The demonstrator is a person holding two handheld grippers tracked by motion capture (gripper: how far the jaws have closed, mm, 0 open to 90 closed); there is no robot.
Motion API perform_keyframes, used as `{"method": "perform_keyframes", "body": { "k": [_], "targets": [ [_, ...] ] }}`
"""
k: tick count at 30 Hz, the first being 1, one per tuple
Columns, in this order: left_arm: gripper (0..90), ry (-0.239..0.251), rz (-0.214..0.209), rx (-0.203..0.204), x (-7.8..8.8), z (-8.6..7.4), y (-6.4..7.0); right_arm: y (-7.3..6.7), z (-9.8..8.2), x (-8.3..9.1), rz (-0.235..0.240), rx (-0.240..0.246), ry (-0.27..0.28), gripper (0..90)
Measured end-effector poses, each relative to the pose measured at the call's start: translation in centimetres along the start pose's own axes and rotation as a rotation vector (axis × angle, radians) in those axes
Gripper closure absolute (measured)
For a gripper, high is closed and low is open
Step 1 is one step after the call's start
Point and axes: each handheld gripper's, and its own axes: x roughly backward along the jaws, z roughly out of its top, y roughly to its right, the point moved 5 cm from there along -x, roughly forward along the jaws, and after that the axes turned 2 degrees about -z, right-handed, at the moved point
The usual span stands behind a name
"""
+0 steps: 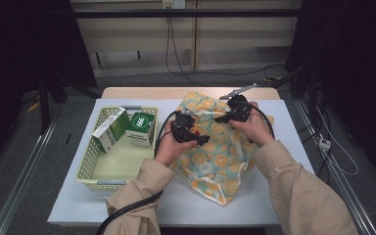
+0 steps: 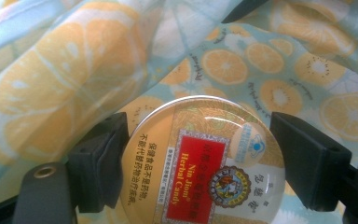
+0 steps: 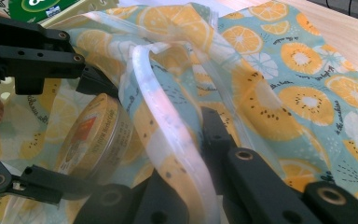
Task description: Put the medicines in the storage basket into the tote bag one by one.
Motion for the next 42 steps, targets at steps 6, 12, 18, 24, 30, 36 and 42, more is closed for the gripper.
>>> {"method": "perform_keyframes", "body": {
  "k": [6,12,18,24,30,36,42],
  "targets": [
    [21.4,-0.007,0.010,-0.004,0.4,0.4,0.2,-0.1,0.0,0.2,0.001,-0.003,0.012,89.0],
    [21.4,-0.004,0.030,0.007,0.2,1.0,0.0,-0.3,0.0,0.5,0.000,-0.001,0.012,89.1],
    [21.4,0.010,0.051,0.020,-0.3,1.9,-0.8,-0.4,0.0,0.4,0.013,-0.003,0.012,89.1],
    [21.5,0.040,0.089,0.017,-1.4,3.5,-2.6,0.0,-0.1,-0.1,0.016,-0.021,0.005,89.0],
    [19.5,0.039,0.099,0.029,-2.2,4.2,-3.4,0.4,-0.1,-0.5,0.006,-0.034,-0.002,88.8],
    [19.0,0.032,0.080,0.030,-0.5,3.6,-2.8,0.5,-0.2,-0.5,-0.008,-0.042,0.000,88.6],
    [17.2,0.031,0.066,0.026,1.8,2.6,-2.2,-0.1,-0.4,-0.5,-0.010,-0.027,-0.006,88.6]
  ]
}}
